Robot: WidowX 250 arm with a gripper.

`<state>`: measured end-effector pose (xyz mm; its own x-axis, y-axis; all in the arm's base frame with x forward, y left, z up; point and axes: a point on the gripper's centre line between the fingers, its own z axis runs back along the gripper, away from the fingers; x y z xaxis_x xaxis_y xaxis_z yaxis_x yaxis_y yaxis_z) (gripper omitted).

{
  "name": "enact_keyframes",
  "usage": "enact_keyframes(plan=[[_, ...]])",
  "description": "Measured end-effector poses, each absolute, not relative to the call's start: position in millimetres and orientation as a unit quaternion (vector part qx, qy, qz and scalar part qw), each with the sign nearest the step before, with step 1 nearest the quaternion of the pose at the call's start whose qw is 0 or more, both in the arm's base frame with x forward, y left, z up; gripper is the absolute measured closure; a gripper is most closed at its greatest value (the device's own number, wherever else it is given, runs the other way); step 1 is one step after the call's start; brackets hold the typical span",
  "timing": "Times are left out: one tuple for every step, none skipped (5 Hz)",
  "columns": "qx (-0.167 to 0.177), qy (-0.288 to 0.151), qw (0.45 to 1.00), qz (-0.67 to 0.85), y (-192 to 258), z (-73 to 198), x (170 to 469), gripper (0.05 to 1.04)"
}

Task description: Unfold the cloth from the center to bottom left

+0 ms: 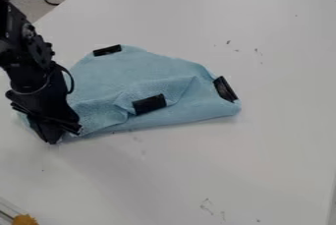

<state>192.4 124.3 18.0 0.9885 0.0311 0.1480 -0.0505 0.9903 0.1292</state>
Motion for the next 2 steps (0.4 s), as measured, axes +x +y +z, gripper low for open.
enact_keyframes(plan=[[0.066,-0.063,0.996,-0.007,122.8,25.2,178.3,1.028],[0.068,-0.041,0.997,0.018,120.4,29.5,156.3,1.028]])
